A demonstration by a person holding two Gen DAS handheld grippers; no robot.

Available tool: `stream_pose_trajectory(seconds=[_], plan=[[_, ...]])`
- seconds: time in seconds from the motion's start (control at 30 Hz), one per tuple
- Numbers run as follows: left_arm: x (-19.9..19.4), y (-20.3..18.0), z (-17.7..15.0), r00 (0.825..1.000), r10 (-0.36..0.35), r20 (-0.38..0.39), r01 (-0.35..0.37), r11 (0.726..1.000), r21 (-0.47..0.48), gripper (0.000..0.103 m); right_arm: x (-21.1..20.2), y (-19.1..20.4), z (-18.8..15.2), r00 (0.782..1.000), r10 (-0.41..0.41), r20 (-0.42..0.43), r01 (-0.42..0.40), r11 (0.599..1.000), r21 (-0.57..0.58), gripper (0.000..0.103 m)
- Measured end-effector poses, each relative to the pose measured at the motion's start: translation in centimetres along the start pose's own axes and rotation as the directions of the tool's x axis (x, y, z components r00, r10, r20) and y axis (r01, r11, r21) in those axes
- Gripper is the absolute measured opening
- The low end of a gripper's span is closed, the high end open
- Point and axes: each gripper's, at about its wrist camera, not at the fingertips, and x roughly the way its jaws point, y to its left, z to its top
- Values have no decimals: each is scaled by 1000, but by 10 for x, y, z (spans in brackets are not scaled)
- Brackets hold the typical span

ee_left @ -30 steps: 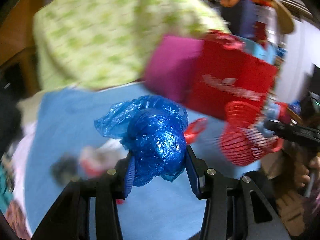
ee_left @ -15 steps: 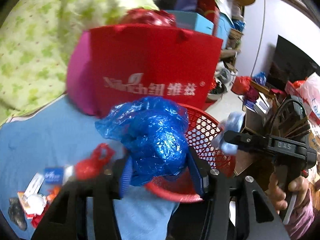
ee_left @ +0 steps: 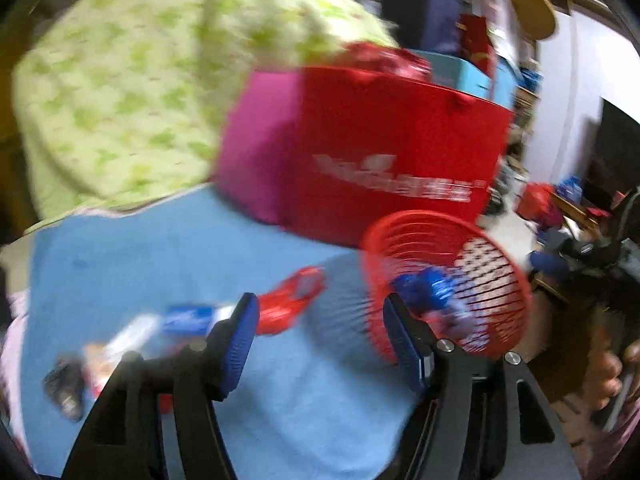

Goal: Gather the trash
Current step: 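Grasp the black plastic bag bundle with the left tool while the right tool grasps the orange wrapped item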

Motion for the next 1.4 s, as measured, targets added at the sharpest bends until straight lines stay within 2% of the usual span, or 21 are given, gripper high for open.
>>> stream_pose_trajectory(seconds=[0.07,0.2,0.33,0.47,0.63,0.73,0.87,0.93,1.07,1.2,1.27,1.4], plan=[[-14,27,-16,997,71,-1,-71,997,-33,66,6,23,-5,998,51,-23,-52,998,-43,69],[-43,86,-57,974,227,-29,-228,967,-111,67,32,59,-16,987,123,-105,-130,989,-63,69],[-55,125,-97,953,293,-73,-301,934,-190,67,70,88,-39,968,135,-210,-153,986,-70,69],[-54,156,-134,940,311,-143,-339,905,-258,67,113,109,-69,942,122,-312,-156,984,-85,69],[-43,167,-163,941,284,-184,-328,897,-296,67,160,108,-114,899,76,-431,-120,990,-75,69],[-34,171,-173,943,269,-197,-319,899,-301,67,190,95,-139,870,6,-492,-47,996,-71,69],[-20,181,-186,939,258,-226,-322,889,-325,67,223,83,-155,837,-81,-542,43,996,-82,69],[-18,190,-188,937,260,-232,-329,881,-340,67,238,78,-159,822,-85,-563,64,996,-57,69],[-21,219,-191,924,302,-234,-373,850,-373,67,255,81,-160,817,-84,-571,65,996,-54,69],[-23,257,-186,901,354,-249,-429,808,-404,67,280,82,-160,810,-70,-582,76,997,-14,69],[-22,271,-178,896,369,-247,-442,798,-411,67,293,80,-160,808,-64,-586,86,996,9,69],[-13,293,-158,897,375,-233,-441,792,-423,67,319,77,-158,806,-32,-591,96,992,78,69]])
